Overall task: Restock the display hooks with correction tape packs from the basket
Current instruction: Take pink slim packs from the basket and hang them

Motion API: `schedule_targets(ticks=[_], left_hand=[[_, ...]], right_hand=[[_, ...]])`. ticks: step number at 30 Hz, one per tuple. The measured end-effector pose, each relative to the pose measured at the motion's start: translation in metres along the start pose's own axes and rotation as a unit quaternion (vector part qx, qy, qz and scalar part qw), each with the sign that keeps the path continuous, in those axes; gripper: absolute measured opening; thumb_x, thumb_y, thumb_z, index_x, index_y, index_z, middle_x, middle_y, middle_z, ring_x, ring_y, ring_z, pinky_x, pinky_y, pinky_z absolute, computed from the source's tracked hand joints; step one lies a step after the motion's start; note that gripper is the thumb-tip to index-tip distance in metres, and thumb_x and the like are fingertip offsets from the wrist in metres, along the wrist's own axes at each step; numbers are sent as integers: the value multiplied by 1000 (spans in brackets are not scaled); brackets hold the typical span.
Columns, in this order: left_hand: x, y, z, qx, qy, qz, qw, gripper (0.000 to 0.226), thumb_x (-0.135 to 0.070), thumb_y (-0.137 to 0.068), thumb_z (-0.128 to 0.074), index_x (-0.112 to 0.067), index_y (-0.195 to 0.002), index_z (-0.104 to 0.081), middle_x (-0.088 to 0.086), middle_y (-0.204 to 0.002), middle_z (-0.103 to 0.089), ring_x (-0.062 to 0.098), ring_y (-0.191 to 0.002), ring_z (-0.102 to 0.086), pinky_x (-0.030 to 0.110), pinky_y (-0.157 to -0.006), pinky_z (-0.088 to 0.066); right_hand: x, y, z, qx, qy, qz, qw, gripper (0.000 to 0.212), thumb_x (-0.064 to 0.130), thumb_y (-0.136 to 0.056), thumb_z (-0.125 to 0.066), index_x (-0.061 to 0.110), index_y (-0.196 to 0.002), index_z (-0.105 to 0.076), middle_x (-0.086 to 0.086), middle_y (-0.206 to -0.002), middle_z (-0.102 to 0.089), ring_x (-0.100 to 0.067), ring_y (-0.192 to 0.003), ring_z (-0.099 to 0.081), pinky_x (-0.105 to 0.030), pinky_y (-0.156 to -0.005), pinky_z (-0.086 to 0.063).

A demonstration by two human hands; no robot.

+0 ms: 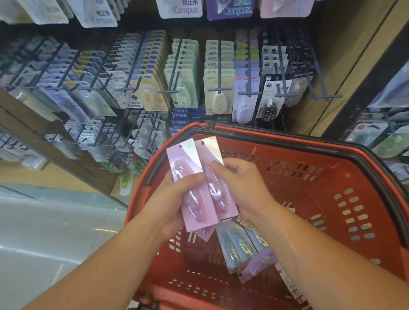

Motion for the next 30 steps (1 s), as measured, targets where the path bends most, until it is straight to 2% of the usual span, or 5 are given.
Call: schedule_targets(ticks=[8, 13, 18, 24, 30], left_hand=[[-11, -4, -7, -67, 14, -28, 997, 42, -12, -76, -79, -10, -117, -69, 21, -108, -72, 33, -89, -74, 53, -87, -60], [-11, 0, -12, -65, -9, -53, 996, 37, -17, -79, -76, -12, -116, -72, 14, -105, -79, 27, -88, -78, 40, -72, -65], [-11, 2, -17, -44, 6, -30, 999, 41, -26, -76, -76, -12, -114, -69, 11, -92, -78, 23, -76, -78, 36, -61, -63], [-10, 2, -6, -41, -15, -4, 999, 62, -12, -73, -78, 0, -132, -64, 22, -106, -72, 33, -85, -75, 46, -72, -65], [-7, 3, 5, -90, -10, -16, 996, 39, -10, -70, -78, -11, -110, -76, 22, -98, -74, 36, -81, -75, 52, -80, -60]], right_hand=[[17, -2, 18, -84, -89, -1, 993, 31, 26, -98, -70, 20, -67, -69, -2, -66, -58, -19, -64, -51, -31, -60, -41], [30, 5, 16, -11, -77, 18, 997, 25, 22, -97, -69, 3, -81, -68, -10, -71, -59, -20, -63, -51, -28, -58, -43], [26, 7, 2, 12, -10, 39, 999, 38, 18, -96, -72, 21, -61, -57, 1, -57, -53, -14, -54, -46, -26, -55, -40], [10, 0, -5, 18, -6, 23, 1000, 35, 40, -79, -79, 27, -60, -52, -8, -73, -48, -21, -71, -44, -37, -69, -41], [1, -5, -15, 73, 7, -41, 997, 27, 48, -84, -76, 32, -68, -62, -3, -79, -59, -20, -76, -54, -36, -72, -45]])
Point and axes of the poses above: each hand's wrist, its own y-axis away from the middle knuckle, its own z-axis out of the back of the hand, x = y × z, the point moved 4 cm from there along -y, towards the middle knuckle
